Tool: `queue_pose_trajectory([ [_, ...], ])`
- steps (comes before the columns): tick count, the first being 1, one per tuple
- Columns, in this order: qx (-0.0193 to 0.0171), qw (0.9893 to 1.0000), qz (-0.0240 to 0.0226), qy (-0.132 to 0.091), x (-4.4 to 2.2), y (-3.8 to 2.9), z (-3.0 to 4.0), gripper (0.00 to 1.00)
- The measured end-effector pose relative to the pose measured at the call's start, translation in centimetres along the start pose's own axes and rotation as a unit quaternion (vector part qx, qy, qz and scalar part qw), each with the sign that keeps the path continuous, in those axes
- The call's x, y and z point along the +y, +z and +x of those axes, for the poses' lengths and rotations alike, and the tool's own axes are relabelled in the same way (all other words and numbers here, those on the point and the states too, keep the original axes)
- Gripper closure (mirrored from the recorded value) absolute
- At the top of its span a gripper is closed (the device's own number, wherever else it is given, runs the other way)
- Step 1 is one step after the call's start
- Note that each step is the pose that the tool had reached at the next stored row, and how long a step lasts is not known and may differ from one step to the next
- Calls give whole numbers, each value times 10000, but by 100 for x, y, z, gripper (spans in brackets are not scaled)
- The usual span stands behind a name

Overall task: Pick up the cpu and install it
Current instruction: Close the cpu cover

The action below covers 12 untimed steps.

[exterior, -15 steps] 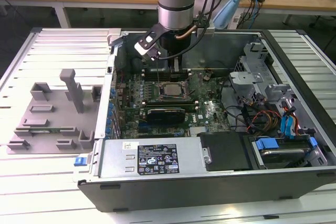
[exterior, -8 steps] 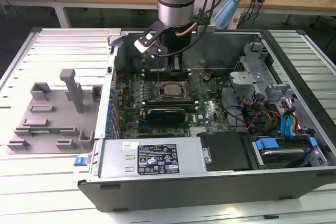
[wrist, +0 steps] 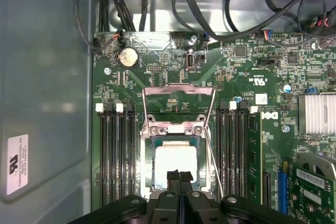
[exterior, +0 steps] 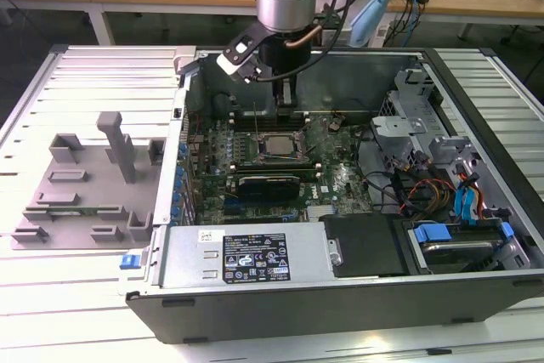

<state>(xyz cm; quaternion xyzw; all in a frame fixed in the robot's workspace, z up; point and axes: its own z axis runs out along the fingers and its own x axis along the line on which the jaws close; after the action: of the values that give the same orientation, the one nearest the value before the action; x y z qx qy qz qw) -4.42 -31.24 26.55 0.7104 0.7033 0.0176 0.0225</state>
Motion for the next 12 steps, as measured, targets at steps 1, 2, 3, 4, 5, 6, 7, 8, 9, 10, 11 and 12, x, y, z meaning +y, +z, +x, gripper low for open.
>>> queue_pose_trajectory([
  [1, 0, 10000, 0, 0, 1, -11, 0, 89],
  [2, 1, 10000, -1, 0, 1, -13, 0, 89],
  [3, 2, 10000, -1, 0, 1, -14, 0, 89],
  [4, 0, 10000, 0, 0, 1, -19, 0, 89],
  [5, 0, 10000, 0, 1, 6, -19, 0, 89],
  [6, -1, 10000, 0, 0, 18, -19, 0, 89],
  [7, 0, 10000, 0, 0, 37, -18, 0, 89],
  [8, 0, 10000, 0, 0, 52, -17, 0, 89],
  [9, 0, 10000, 0, 0, 71, -15, 0, 89],
  [10, 0, 10000, 0, 0, 98, -14, 1, 89],
  [11, 0, 10000, 0, 0, 128, -12, 1, 89],
  [12, 0, 10000, 0, 0, 171, -10, 1, 89],
])
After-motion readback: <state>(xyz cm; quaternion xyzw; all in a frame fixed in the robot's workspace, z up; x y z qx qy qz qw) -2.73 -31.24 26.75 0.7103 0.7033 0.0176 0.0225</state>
